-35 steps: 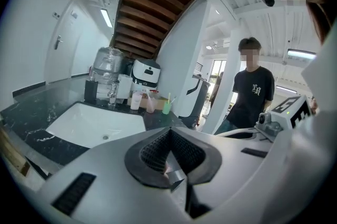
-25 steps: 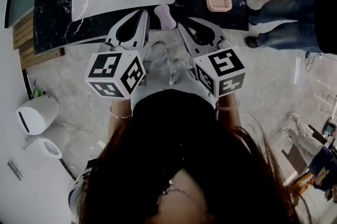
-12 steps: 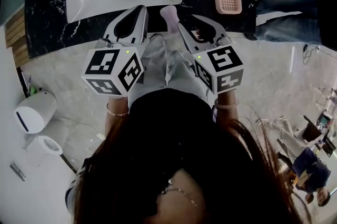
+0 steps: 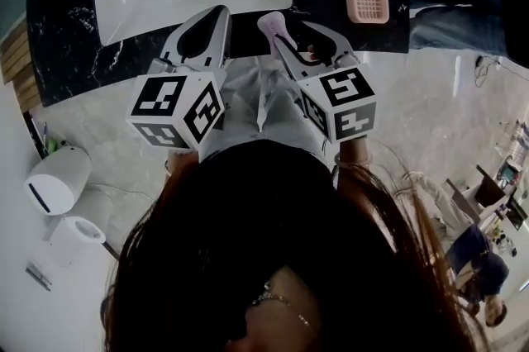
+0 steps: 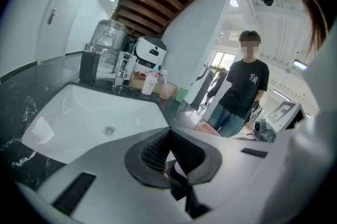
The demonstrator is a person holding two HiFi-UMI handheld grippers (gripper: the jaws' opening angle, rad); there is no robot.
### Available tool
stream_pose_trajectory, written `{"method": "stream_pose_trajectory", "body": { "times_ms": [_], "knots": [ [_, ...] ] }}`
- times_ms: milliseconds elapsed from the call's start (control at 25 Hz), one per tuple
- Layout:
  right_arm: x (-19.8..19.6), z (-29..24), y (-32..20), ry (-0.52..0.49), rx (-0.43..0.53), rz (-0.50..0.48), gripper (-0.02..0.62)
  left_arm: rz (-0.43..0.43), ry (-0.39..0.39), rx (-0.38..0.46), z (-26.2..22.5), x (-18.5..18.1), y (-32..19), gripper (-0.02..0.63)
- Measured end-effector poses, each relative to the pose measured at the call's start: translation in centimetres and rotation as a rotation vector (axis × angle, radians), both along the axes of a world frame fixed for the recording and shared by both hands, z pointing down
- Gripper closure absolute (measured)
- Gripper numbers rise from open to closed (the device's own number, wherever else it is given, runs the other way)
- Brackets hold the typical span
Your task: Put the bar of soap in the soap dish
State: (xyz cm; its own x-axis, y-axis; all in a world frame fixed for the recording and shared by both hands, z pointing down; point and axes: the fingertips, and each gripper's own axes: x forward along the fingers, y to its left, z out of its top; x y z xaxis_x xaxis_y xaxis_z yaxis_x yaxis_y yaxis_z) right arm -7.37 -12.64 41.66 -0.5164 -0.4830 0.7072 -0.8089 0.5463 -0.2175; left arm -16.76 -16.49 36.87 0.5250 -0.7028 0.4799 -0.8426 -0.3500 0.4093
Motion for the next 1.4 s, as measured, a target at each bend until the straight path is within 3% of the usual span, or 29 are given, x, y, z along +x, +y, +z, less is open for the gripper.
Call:
{"method": "stream_pose_trajectory", "body": {
  "times_ms": [520, 1400],
  "knots": [
    [-1.3, 4.3, 0.0, 0.083, -0.126, 0.017, 0.390, 0.057, -0.002, -0.049, 2.3, -1.6, -2.4, 0.614],
    [-1.7, 7.0, 0.1, 0.183, -0.215, 0.043, 0.377, 0.120, 0.028, -0.086, 3.7, -2.0, -3.7, 0.614]
  ]
}}
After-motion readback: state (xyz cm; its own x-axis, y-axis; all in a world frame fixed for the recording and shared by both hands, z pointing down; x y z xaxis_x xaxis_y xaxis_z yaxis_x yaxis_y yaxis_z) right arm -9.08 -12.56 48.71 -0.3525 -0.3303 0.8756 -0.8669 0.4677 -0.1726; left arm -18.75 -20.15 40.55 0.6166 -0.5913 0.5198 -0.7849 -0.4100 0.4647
